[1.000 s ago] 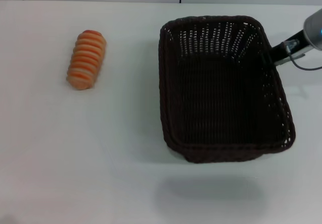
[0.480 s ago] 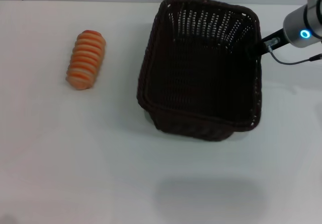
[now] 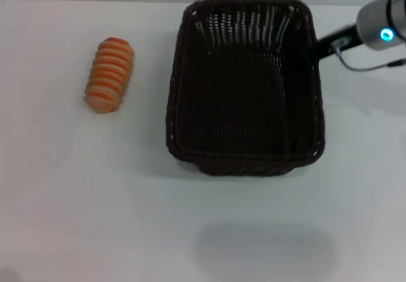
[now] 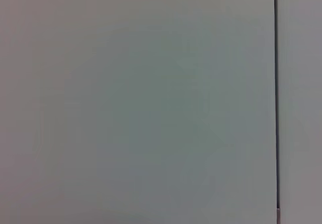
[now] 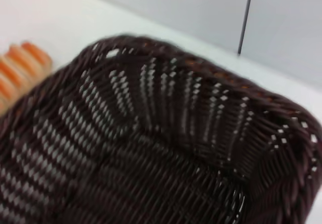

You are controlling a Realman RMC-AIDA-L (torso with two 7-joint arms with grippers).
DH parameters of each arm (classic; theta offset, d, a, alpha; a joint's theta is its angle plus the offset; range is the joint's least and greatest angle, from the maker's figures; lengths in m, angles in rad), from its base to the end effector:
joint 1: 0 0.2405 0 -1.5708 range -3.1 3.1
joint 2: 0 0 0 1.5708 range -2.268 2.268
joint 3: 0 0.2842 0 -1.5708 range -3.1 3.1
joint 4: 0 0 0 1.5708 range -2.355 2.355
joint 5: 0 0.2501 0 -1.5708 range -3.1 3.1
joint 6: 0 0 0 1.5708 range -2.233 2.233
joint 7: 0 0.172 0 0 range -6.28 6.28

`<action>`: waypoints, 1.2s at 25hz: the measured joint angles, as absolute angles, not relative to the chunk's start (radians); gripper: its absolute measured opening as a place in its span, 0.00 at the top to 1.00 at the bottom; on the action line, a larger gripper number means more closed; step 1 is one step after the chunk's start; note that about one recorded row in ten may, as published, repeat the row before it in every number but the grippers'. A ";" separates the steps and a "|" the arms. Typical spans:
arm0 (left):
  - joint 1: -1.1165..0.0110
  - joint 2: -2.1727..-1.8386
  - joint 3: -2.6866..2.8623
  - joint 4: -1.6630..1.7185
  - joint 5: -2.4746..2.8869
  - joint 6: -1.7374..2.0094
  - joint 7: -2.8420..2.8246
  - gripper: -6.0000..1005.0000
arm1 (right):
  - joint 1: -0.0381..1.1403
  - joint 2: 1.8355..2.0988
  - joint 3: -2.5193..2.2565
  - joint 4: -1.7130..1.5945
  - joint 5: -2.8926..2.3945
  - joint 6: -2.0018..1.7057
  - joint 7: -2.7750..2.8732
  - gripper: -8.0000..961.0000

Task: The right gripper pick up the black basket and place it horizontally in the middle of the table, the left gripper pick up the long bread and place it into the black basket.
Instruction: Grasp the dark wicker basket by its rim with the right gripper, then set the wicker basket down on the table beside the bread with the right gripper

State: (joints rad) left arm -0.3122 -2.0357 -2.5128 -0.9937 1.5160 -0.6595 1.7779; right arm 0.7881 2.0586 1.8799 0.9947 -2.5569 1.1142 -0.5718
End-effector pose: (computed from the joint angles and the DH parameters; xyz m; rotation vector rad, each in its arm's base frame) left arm -0.4180 0.4262 0.2016 -1.4509 -0.6710 -0.4423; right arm 0.1929 0.5052 -0.0436 -2.3851 0.9412 -0.1517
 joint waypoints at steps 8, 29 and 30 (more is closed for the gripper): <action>-0.316 -2.039 -2.511 -0.992 1.517 -0.660 1.778 0.25 | 0.708 2.060 1.880 1.194 -2.551 1.149 -0.610 0.68; -0.319 -2.060 -2.487 -0.993 1.513 -0.665 1.757 0.25 | 0.704 1.996 2.114 1.138 -2.150 1.308 -1.143 0.82; -0.319 -2.060 -2.487 -0.993 1.513 -0.665 1.757 0.25 | 0.716 1.987 2.121 1.115 -2.135 1.321 -1.168 0.82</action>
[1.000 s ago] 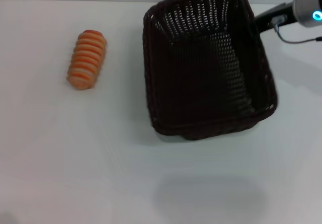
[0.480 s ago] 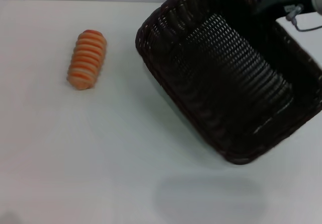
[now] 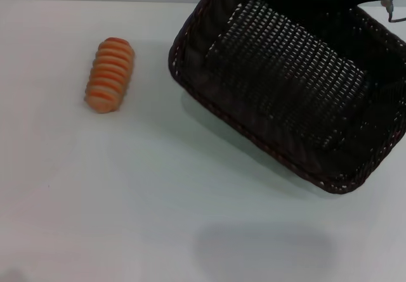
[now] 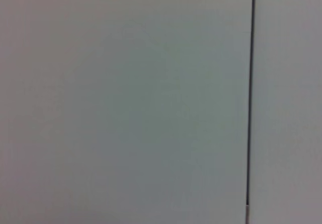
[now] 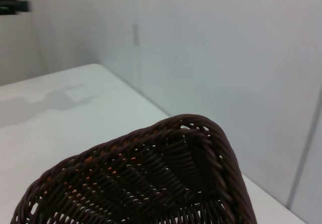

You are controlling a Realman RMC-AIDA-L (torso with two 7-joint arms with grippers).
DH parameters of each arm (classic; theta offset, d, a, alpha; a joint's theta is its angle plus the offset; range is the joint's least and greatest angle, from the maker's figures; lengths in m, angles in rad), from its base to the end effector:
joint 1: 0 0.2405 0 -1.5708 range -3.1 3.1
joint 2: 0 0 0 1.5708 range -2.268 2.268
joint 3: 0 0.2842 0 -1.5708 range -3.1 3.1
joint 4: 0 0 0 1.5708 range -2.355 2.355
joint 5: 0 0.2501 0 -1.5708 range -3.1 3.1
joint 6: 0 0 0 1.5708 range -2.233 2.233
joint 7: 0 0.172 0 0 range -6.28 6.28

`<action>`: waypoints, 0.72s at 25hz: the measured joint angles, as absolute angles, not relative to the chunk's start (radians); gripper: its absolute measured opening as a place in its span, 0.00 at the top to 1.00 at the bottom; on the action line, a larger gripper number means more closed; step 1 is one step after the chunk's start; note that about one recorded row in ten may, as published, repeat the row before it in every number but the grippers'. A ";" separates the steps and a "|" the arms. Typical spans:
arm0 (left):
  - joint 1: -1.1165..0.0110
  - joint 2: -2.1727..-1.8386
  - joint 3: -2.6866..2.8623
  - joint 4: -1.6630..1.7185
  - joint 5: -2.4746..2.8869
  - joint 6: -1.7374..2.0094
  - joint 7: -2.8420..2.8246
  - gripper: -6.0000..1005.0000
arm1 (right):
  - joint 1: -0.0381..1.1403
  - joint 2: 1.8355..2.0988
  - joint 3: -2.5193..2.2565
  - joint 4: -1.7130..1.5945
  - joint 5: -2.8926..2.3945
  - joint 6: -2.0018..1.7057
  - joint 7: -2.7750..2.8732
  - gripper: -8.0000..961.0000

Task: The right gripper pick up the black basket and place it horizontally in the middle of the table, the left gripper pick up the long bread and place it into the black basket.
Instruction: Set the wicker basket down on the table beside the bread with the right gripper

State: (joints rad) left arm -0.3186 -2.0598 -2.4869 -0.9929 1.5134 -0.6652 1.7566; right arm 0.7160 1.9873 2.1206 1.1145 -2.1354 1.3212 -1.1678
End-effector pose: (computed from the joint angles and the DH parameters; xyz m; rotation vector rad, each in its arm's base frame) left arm -0.4086 0.4324 0.1819 -1.4812 -0.6957 -0.4821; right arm 0.1660 0.4943 0.0379 -2.6176 0.4571 0.2488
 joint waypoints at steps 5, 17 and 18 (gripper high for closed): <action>-0.314 -2.061 -2.472 -0.990 1.511 -0.667 1.755 0.25 | 0.779 1.965 2.160 1.021 -2.112 1.400 -1.294 0.82; -0.311 -2.061 -2.473 -0.930 1.511 -0.655 1.781 0.25 | 0.892 1.953 2.132 0.871 -2.157 1.542 -1.490 0.83; -0.311 -2.061 -2.474 -0.926 1.511 -0.653 1.785 0.25 | 0.895 1.953 2.129 0.857 -2.157 1.542 -1.502 0.83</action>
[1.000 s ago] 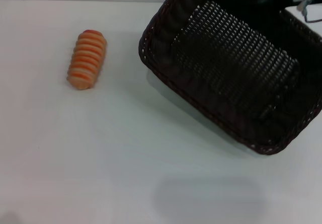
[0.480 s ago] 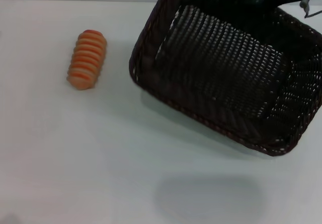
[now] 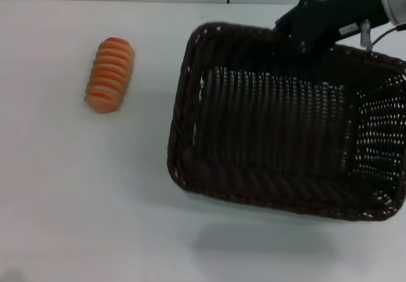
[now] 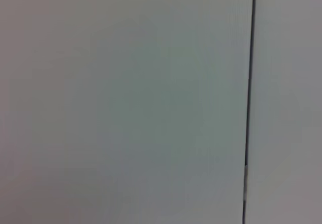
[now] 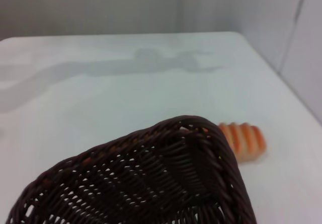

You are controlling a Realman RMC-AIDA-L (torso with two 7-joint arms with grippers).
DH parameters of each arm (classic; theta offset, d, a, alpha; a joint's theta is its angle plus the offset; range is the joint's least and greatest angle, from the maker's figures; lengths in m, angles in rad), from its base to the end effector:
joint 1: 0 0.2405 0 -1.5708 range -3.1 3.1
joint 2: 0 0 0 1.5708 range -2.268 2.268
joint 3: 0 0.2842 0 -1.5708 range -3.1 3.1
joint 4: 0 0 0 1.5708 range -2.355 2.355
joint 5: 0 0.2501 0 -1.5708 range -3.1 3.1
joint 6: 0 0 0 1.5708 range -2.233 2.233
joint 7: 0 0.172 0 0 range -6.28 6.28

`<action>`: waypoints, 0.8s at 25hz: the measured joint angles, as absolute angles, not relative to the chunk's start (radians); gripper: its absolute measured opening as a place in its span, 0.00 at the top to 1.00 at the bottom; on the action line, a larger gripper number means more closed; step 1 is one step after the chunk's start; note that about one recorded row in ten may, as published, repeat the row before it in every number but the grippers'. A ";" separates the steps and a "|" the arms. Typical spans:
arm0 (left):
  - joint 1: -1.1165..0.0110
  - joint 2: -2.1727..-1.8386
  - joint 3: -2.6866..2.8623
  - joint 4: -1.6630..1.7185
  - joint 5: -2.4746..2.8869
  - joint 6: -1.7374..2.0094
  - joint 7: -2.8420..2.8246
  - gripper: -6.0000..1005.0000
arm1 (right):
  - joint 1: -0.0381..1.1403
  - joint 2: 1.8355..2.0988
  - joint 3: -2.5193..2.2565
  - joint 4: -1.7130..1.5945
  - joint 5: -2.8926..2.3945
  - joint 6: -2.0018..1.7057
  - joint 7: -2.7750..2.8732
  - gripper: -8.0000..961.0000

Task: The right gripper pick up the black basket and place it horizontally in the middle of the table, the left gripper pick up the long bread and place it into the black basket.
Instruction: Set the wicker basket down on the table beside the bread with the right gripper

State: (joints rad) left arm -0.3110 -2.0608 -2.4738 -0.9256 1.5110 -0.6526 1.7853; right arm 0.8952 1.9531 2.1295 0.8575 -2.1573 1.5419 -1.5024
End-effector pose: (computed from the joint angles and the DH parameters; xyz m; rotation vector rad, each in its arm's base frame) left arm -0.4267 0.4266 0.1593 -1.4993 -0.7527 -0.4454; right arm 0.1457 0.4802 -0.0030 -2.9854 0.0561 0.1132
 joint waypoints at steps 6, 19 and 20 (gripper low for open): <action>-0.315 -2.061 -2.474 -0.913 1.510 -0.646 1.815 0.25 | 0.902 1.955 2.097 0.821 -2.158 1.557 -1.556 0.83; -0.340 -2.062 -2.593 -0.773 1.135 -0.783 2.155 0.25 | 0.897 1.954 2.100 0.734 -2.157 1.554 -1.630 0.83; -0.340 -2.062 -2.593 -0.773 1.135 -0.783 2.155 0.25 | 0.896 1.953 2.099 0.734 -2.158 1.555 -1.630 0.83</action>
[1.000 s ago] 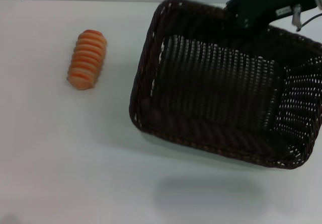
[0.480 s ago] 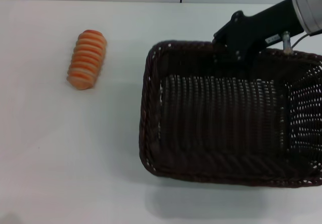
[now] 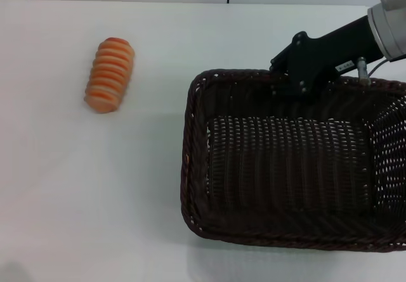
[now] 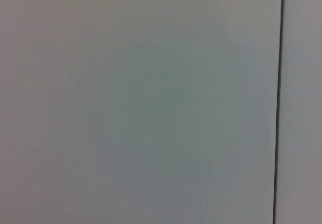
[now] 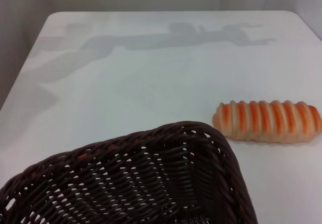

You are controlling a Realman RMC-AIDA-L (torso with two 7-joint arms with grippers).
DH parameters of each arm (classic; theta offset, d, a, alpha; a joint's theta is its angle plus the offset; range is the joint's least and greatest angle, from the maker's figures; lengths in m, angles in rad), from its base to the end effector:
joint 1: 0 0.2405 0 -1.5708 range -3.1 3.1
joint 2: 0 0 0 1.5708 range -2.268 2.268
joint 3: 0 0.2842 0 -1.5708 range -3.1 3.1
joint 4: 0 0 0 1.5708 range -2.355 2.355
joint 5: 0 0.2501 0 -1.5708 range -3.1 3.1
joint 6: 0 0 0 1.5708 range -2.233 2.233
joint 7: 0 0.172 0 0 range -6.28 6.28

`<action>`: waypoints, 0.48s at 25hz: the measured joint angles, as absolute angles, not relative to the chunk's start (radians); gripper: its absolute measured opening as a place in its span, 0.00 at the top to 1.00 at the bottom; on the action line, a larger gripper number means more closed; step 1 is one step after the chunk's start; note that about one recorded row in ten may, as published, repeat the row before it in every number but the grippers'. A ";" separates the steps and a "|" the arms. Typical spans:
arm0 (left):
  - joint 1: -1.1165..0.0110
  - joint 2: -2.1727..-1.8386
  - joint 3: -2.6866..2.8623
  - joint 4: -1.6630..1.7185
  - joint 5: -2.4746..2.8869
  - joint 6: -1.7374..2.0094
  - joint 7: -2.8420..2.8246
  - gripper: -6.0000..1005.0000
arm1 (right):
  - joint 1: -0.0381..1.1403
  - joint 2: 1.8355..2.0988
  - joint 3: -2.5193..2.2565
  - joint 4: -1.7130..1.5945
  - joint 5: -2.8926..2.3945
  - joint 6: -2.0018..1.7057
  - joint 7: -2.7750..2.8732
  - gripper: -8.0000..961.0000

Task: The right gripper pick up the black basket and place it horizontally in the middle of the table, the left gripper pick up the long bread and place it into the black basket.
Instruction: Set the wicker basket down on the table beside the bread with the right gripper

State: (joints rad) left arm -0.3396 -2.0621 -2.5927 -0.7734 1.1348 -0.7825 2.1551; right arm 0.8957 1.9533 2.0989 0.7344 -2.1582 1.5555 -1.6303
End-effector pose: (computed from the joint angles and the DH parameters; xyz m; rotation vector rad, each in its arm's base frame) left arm -0.4321 0.4162 0.1702 -1.3590 -0.6411 -0.6081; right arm 0.1705 0.4647 -0.0280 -3.0861 -0.0042 0.0770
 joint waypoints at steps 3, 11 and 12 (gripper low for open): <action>-0.342 -2.061 -2.603 -0.744 1.096 -0.819 2.207 0.25 | 0.894 1.952 2.092 0.735 -2.168 1.557 -1.631 0.83; -0.345 -2.062 -2.603 -0.727 1.089 -0.840 2.249 0.25 | 0.906 1.955 2.088 0.723 -2.226 1.520 -1.639 0.83; -0.344 -2.062 -2.603 -0.727 1.089 -0.841 2.252 0.25 | 0.906 1.954 2.088 0.724 -2.226 1.519 -1.639 0.83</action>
State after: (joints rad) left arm -0.3440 -2.0617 -2.6033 -0.7269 1.0891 -0.8407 2.2519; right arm 0.9059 1.9541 2.0884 0.7240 -2.2259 1.5187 -1.6391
